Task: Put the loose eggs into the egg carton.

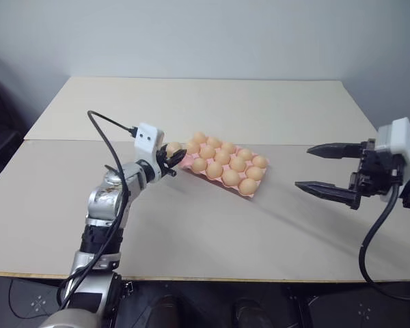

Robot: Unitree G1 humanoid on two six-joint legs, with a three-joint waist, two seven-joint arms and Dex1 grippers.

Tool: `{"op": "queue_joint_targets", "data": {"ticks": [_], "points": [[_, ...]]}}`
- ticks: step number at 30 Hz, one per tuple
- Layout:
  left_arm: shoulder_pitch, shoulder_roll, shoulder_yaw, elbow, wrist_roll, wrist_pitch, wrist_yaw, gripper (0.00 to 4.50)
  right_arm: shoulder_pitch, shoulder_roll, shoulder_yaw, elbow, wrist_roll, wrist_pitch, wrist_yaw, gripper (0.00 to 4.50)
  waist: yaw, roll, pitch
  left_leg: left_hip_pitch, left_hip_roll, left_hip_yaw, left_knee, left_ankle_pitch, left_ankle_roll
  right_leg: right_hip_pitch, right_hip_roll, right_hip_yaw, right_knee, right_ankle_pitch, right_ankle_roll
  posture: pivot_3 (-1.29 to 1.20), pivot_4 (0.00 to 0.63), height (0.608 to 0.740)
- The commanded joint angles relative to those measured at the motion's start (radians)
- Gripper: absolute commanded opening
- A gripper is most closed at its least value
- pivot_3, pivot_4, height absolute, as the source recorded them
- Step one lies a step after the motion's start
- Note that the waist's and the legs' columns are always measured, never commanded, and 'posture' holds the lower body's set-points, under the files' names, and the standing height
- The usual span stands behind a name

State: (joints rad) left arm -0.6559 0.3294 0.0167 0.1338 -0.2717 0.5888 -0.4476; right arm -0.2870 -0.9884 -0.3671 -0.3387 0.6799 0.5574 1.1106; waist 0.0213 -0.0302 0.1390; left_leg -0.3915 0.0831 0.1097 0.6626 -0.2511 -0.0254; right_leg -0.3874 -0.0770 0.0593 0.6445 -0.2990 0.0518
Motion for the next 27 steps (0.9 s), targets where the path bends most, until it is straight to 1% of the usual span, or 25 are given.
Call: {"op": "queue_joint_targets", "data": {"ticks": [1, 4, 10, 19, 24, 27], "points": [[-0.043, -0.032, -0.033, 0.105, 0.052, -0.082, 0.009, 1.67, 0.000, -0.010, -0.028, -0.036, 0.025, 0.008, -0.014, 4.50, 0.000, 0.000, 0.000, 0.000, 0.000, 0.000, 0.000, 0.000, 0.000, 0.000, 0.000, 0.000, 0.000, 0.000, 0.000, 0.00, 0.150, 0.740], [-0.063, -0.057, -0.047, 0.190, 0.085, -0.133, 0.015, 1.67, 0.009, -0.007, -0.031, -0.049, 0.032, 0.013, -0.026, 4.50, 0.000, 0.000, 0.000, -0.001, 0.000, 0.000, 0.000, 0.000, 0.000, -0.001, 0.000, 0.000, -0.001, 0.000, 0.000, 0.00, 0.150, 0.740], [-0.111, -0.089, -0.042, 0.293, 0.119, -0.195, 0.025, 1.65, 0.025, -0.009, -0.036, -0.056, 0.036, 0.016, -0.035, 4.50, 0.001, 0.000, 0.000, -0.001, 0.000, 0.000, 0.000, 0.000, 0.000, -0.001, 0.000, 0.000, 0.000, 0.000, 0.000, 0.00, 0.150, 0.740], [-0.157, -0.112, -0.019, 0.333, 0.120, -0.216, 0.047, 1.61, 0.021, -0.012, -0.026, -0.055, 0.036, 0.016, -0.041, 4.50, 0.001, 0.000, 0.000, -0.002, 0.000, 0.000, 0.000, 0.000, -0.001, -0.001, 0.000, 0.000, 0.000, 0.000, 0.000, 0.00, 0.150, 0.740], [-0.157, -0.117, -0.034, 0.373, 0.148, -0.227, 0.064, 1.61, 0.022, -0.012, -0.025, -0.057, 0.037, 0.018, -0.042, 4.50, 0.000, 0.000, 0.000, -0.001, 0.000, 0.000, 0.000, 0.000, -0.001, -0.001, 0.000, 0.000, 0.000, 0.000, 0.000, 0.00, 0.150, 0.740], [-0.158, -0.121, -0.028, 0.370, 0.149, -0.200, 0.071, 1.61, 0.024, -0.014, -0.028, -0.055, 0.037, 0.019, -0.041, 4.50, 0.001, 0.000, 0.000, -0.001, 0.000, 0.000, 0.000, 0.000, -0.001, -0.001, 0.000, -0.001, 0.000, 0.000, 0.000, 0.00, 0.150, 0.740]]}}
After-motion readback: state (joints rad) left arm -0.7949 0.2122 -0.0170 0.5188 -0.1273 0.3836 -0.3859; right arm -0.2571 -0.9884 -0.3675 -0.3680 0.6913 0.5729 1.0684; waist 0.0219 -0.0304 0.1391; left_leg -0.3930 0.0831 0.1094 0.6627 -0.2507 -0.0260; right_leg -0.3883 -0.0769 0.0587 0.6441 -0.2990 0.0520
